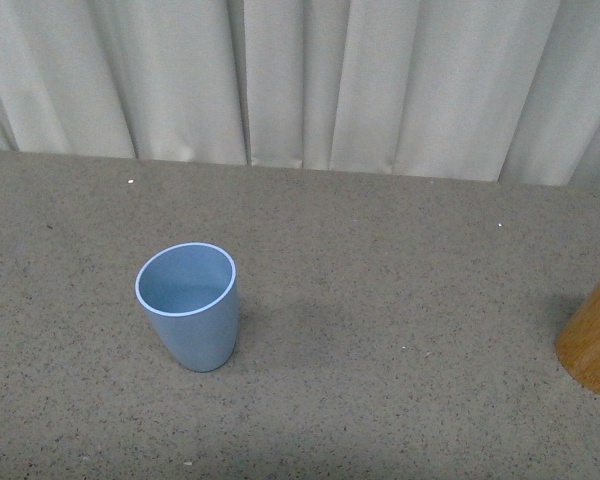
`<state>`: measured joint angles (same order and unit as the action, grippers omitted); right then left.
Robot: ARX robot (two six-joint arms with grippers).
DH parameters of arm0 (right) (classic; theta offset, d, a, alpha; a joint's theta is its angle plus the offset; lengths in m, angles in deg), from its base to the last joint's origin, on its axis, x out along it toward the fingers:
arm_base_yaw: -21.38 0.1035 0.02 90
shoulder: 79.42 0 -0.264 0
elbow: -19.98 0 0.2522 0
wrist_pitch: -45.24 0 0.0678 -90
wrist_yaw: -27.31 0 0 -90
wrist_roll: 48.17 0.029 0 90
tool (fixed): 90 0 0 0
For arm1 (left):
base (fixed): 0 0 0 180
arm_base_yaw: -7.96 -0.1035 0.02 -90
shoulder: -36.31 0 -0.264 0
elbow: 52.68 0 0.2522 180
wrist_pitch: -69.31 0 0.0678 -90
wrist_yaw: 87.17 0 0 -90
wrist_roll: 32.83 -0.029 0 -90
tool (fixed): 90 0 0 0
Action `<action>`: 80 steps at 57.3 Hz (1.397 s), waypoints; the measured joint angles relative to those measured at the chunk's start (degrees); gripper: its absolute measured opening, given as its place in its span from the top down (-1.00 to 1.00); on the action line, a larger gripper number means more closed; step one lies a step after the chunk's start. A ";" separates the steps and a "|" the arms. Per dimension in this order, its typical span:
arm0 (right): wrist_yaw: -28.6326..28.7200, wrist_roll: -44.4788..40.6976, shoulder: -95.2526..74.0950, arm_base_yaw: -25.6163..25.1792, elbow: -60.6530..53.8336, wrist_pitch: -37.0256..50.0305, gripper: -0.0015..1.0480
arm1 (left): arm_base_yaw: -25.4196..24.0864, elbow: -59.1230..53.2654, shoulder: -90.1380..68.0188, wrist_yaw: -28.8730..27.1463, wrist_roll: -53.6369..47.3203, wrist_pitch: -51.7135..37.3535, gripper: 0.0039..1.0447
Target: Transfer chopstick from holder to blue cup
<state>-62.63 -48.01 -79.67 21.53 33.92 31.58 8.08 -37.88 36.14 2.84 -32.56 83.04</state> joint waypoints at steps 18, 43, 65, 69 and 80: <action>0.00 0.00 0.00 0.00 0.00 0.00 -0.81 | -0.02 0.00 0.00 0.00 0.00 0.00 -0.88; 0.00 0.00 0.00 0.00 0.00 0.00 -0.81 | -0.02 0.00 0.00 0.00 0.00 0.00 -0.88; 0.00 0.00 0.00 0.00 0.00 0.00 -0.81 | -0.02 0.00 0.00 0.00 0.00 0.00 -0.88; 0.00 0.00 0.00 0.00 0.00 0.00 -0.81 | -0.02 0.00 0.00 0.00 0.00 0.00 -0.88; 0.00 0.00 0.00 0.00 0.00 0.00 -0.81 | -0.02 0.00 0.00 0.00 0.00 0.00 -0.88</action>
<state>-62.63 -48.01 -79.67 21.53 33.92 31.58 8.06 -37.88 36.14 2.84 -32.56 83.04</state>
